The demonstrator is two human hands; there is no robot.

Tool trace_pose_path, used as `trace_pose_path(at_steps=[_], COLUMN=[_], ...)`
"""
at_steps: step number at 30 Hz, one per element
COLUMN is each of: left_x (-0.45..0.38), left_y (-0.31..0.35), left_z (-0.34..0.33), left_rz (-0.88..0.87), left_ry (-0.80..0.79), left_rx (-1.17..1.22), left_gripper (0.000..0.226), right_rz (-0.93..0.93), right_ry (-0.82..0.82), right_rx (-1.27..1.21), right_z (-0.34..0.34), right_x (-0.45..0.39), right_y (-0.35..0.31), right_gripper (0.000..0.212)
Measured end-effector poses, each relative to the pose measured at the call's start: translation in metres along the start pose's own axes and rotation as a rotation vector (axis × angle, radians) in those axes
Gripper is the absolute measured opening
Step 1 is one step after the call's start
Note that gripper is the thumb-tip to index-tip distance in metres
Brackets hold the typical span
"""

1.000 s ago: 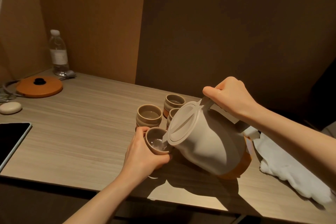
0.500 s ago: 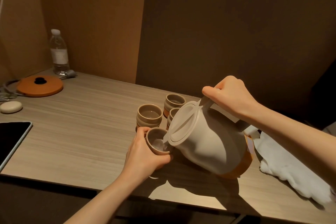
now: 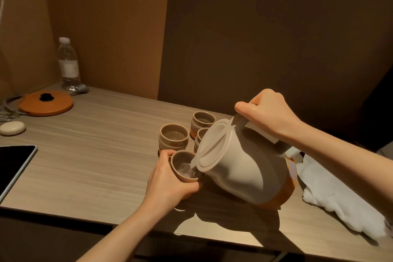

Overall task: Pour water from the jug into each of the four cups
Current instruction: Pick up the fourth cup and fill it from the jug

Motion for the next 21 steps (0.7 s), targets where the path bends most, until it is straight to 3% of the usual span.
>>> trace_pose_path(at_steps=[12,21], left_x=[0.004,0.011], left_y=[0.008,0.019], left_z=[-0.002,0.005], left_rz=[0.002,-0.023], left_ry=[-0.020,-0.018], left_rx=[0.018,0.053], left_gripper=[0.092,0.087], right_rz=[-0.001,-0.072], right_ry=[0.044,0.106], right_rx=[0.035,-0.090], right_z=[0.009,0.021], right_x=[0.009,0.021], right_y=[-0.003,0.014], right_gripper=[0.047,0.048])
Point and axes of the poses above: each hand's wrist, its own x-axis away from the middle knuckle, its own z-axis out of the back of the hand, y = z × x, the point moved 1 cm from there along -x, towards the middle knuckle, and after that the axes turned 1 degree about -x, right-handed, at the moved point
